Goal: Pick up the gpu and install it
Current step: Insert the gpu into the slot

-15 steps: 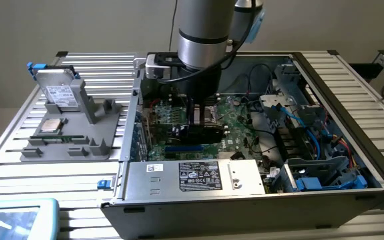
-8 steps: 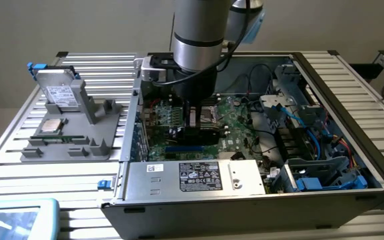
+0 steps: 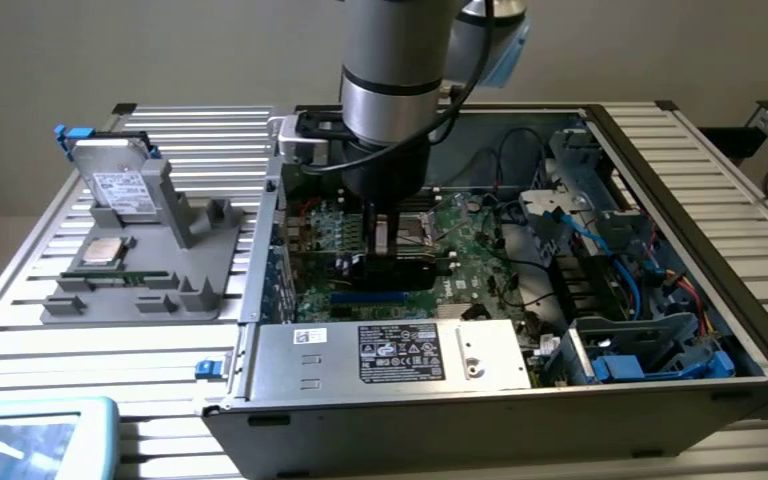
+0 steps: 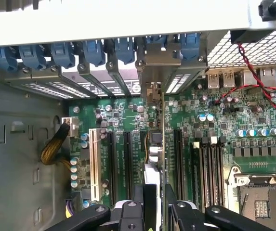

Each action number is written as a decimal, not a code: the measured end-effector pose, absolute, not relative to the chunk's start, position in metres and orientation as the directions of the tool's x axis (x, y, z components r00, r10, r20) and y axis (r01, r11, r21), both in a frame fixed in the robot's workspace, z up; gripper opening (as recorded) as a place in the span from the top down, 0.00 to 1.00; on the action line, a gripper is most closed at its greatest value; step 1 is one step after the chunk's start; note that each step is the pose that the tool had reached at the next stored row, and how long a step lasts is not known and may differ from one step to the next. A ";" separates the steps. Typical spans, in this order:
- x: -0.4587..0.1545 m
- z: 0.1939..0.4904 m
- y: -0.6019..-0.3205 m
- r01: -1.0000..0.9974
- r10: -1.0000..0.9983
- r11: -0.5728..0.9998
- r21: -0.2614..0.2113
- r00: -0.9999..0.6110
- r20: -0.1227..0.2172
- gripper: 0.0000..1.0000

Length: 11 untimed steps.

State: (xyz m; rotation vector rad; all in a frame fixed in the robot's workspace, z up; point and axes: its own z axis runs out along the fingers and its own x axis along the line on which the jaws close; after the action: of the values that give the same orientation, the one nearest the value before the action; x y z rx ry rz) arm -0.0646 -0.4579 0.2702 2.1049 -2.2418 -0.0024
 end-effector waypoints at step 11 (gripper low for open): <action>-0.068 0.267 -0.457 -0.997 -0.997 0.065 0.034 -0.064 0.043 0.73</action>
State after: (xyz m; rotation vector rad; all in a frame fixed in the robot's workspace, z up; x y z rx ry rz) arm -0.0675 -0.4570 0.2666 2.1115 -2.2523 0.0068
